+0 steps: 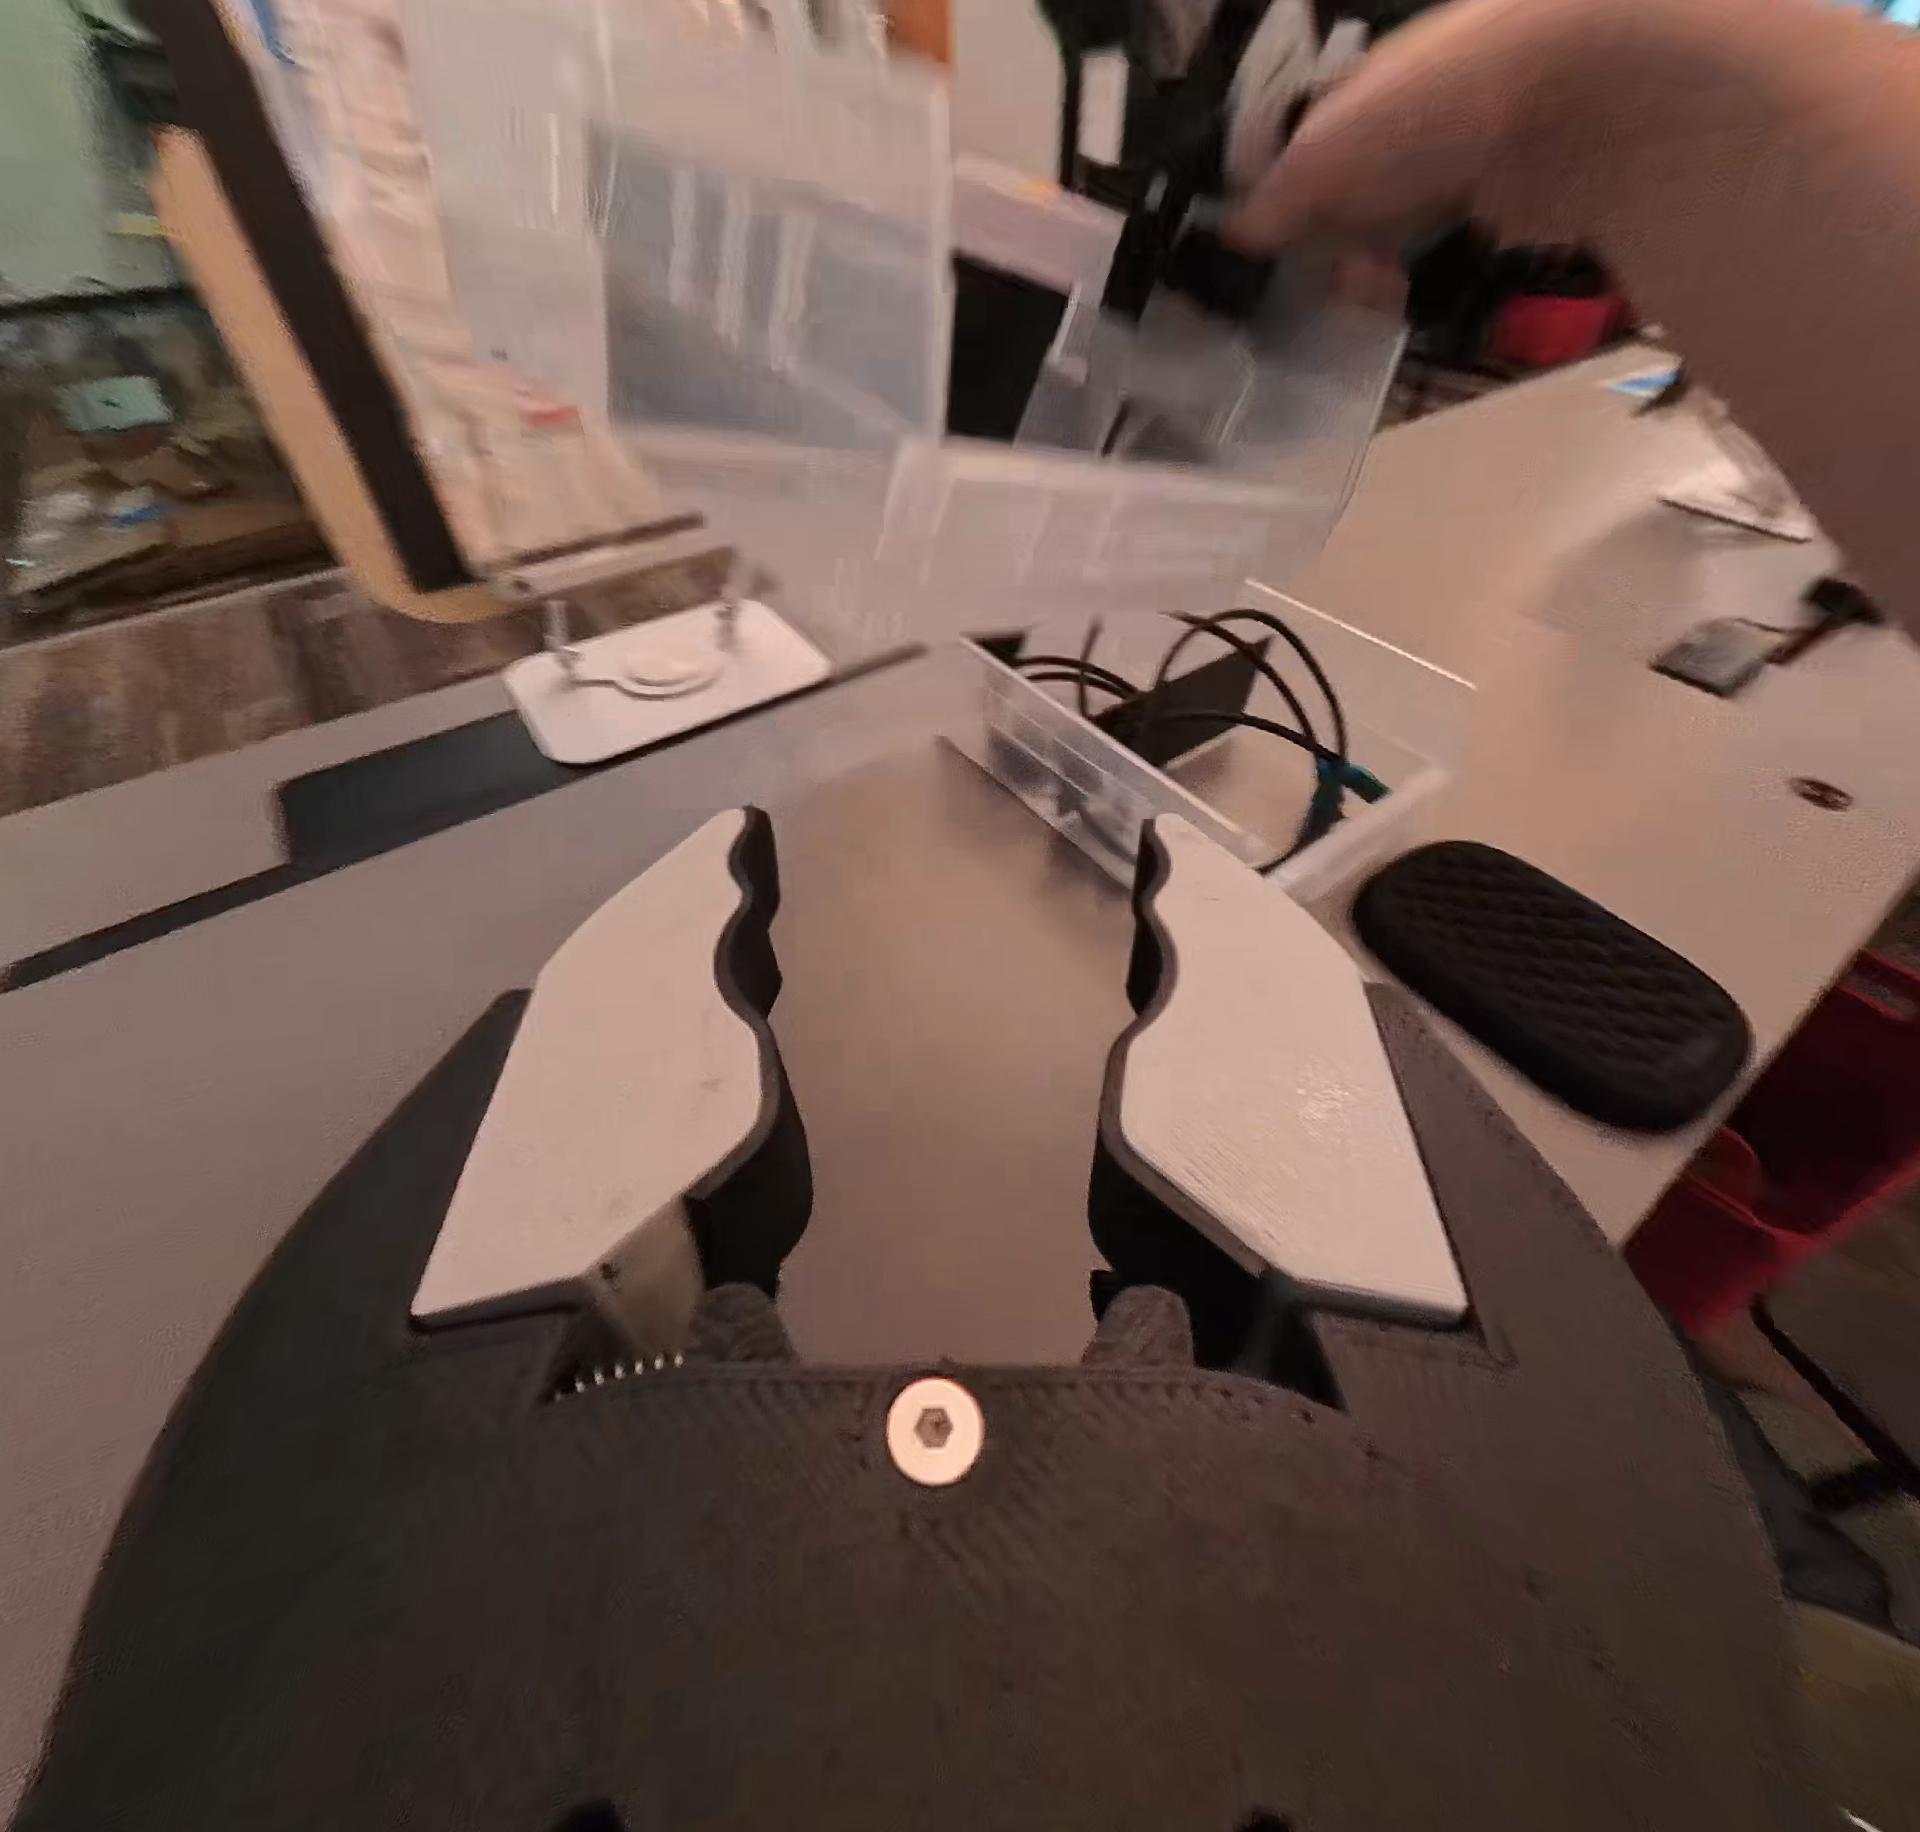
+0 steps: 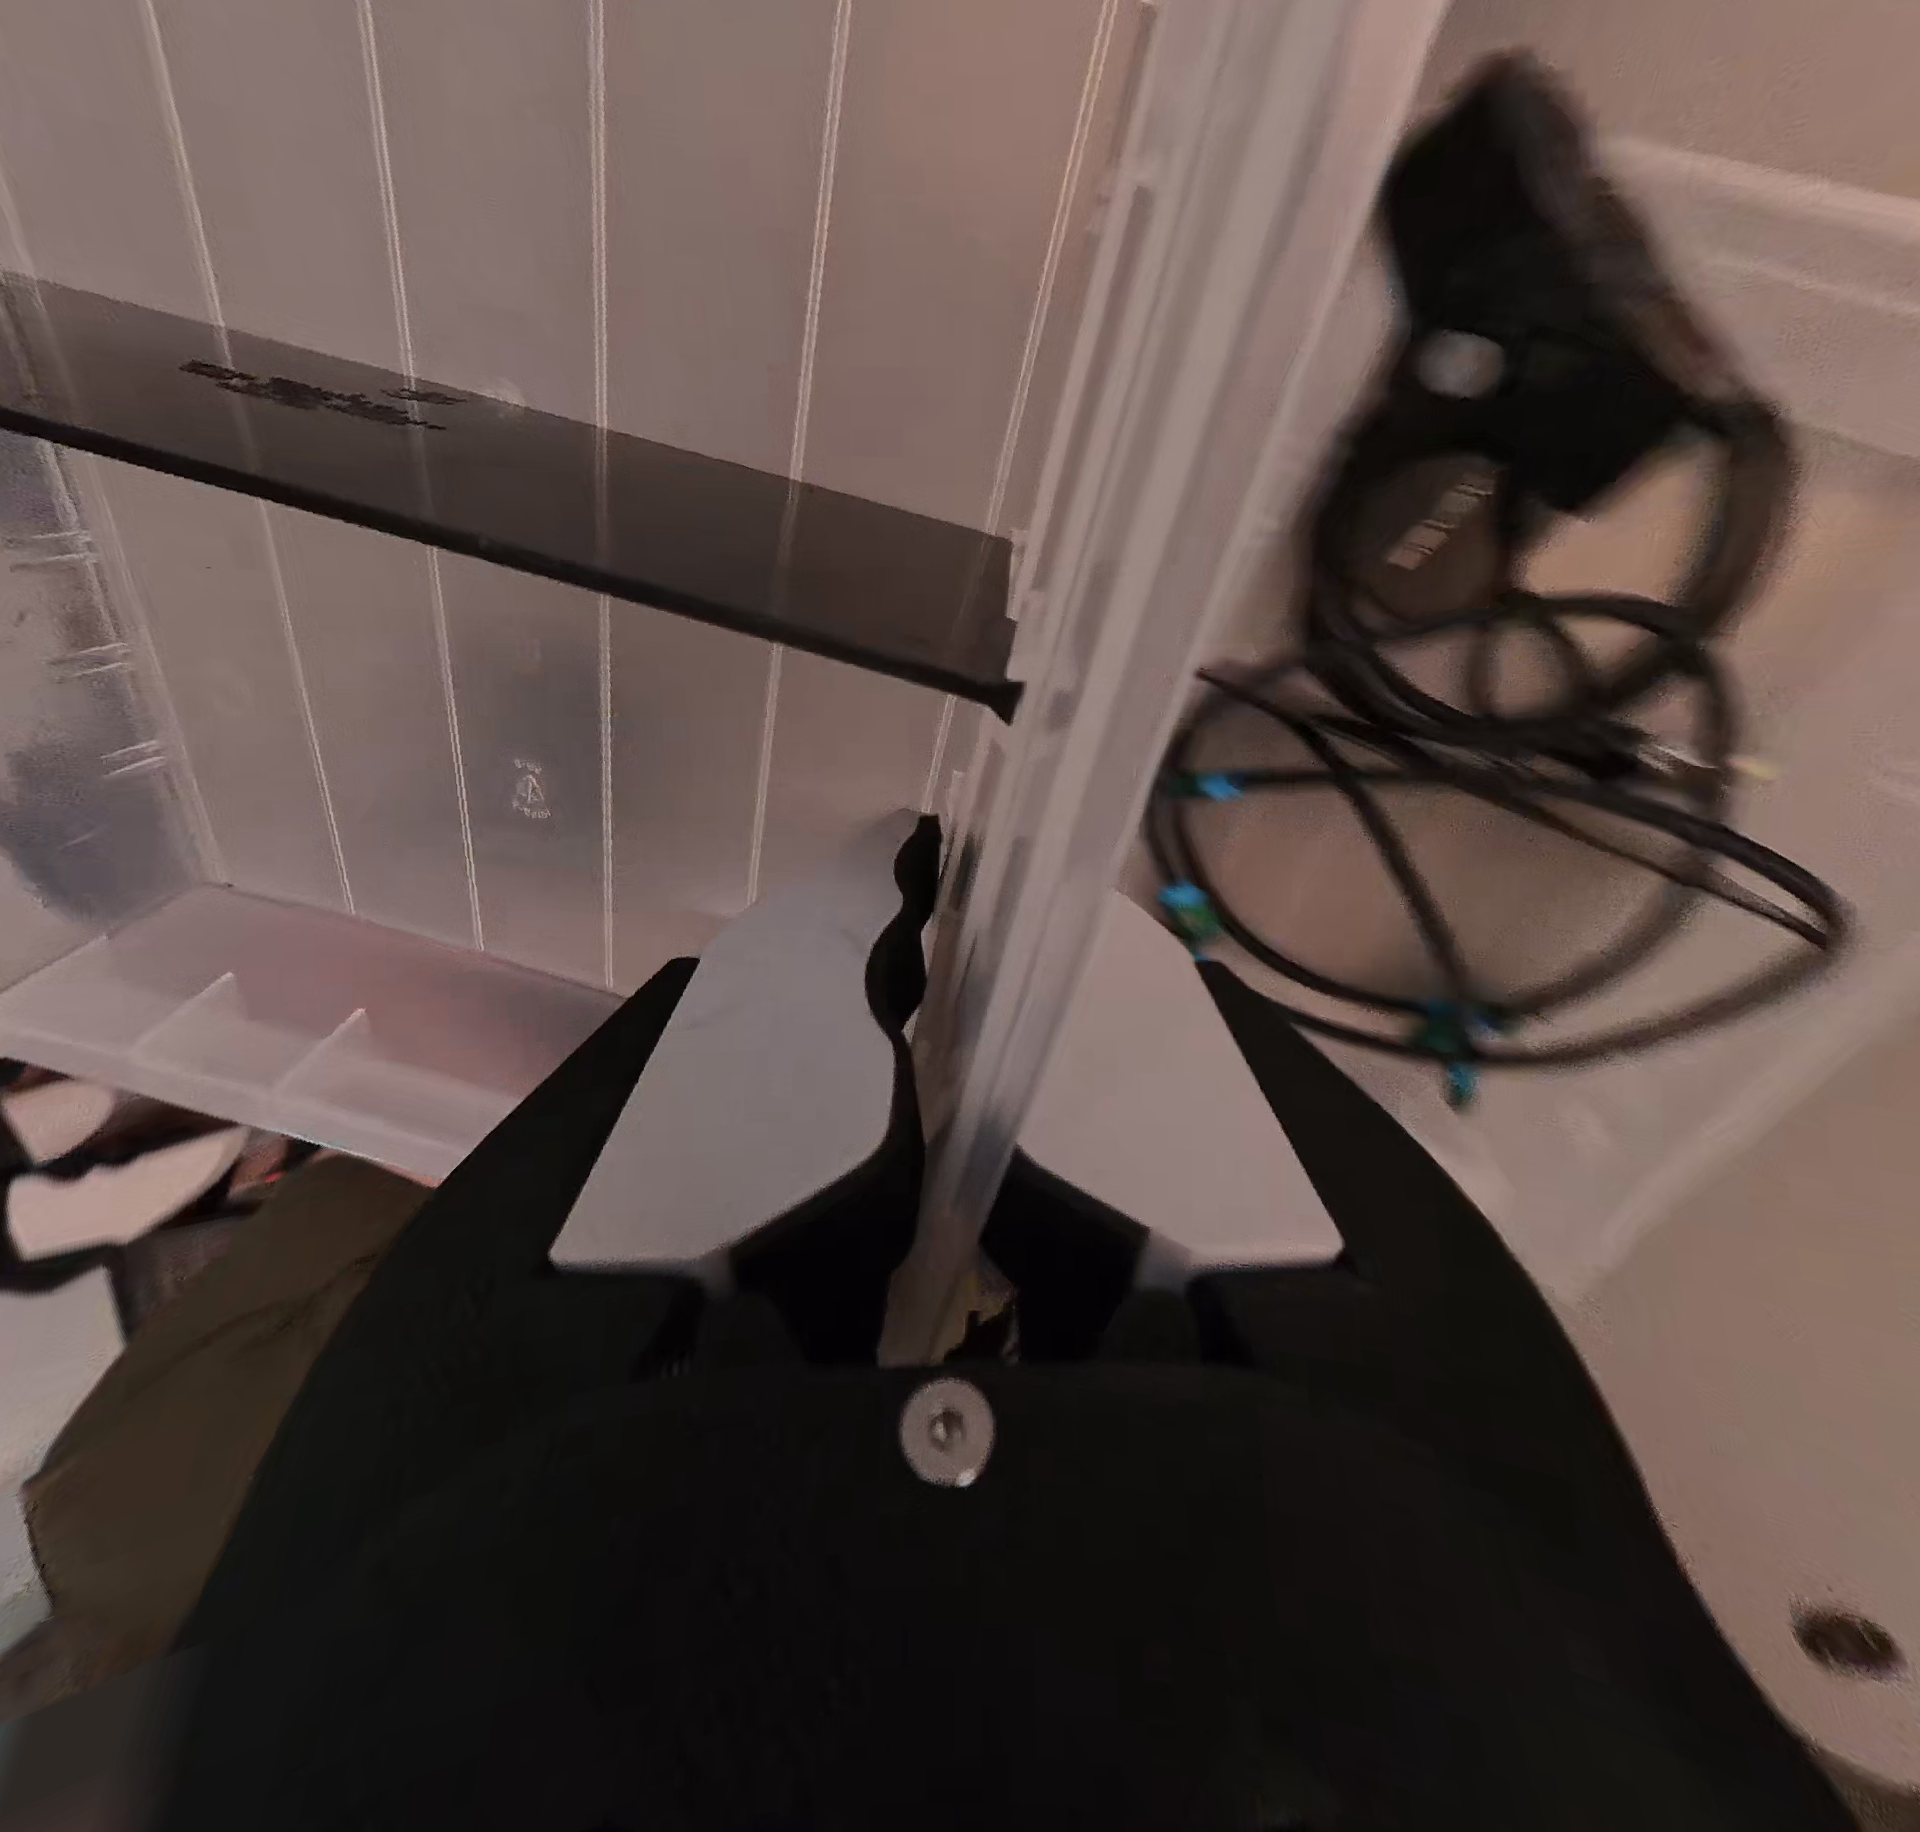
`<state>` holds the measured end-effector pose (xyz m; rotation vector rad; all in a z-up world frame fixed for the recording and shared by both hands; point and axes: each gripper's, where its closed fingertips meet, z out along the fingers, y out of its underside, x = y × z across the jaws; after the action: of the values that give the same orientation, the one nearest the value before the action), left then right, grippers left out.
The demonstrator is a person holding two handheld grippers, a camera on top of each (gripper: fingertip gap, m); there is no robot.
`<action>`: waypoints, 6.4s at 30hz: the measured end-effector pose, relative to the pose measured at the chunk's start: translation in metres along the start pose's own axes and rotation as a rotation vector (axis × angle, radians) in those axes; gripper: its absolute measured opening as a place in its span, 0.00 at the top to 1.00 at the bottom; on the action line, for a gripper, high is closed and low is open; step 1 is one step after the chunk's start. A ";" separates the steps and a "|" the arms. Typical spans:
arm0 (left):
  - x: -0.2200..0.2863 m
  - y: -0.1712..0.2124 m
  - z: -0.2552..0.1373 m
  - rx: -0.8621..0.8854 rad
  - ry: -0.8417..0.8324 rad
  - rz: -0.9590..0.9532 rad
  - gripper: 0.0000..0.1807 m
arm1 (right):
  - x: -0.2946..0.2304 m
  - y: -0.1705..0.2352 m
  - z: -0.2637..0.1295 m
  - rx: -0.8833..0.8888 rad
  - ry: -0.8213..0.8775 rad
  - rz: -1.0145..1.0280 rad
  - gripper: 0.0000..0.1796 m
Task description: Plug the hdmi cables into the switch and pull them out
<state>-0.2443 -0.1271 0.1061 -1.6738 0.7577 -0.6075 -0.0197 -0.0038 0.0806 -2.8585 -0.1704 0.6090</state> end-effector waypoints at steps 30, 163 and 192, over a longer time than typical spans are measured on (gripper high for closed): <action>-0.011 0.136 0.263 -1.161 0.096 -0.032 0.97 | 0.379 0.271 -0.035 -0.093 0.302 0.564 0.98; -0.408 0.105 0.064 -0.143 0.837 -0.036 0.74 | 0.198 0.177 -0.046 0.462 0.356 -0.106 0.82; -0.394 0.112 0.085 -0.726 -0.112 1.096 0.68 | 0.175 0.189 -0.019 0.483 0.263 -0.261 0.83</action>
<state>-0.4598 0.2078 -0.0226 -1.5581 1.7436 0.5955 0.1604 -0.1634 -0.0143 -2.3640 -0.3006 0.1841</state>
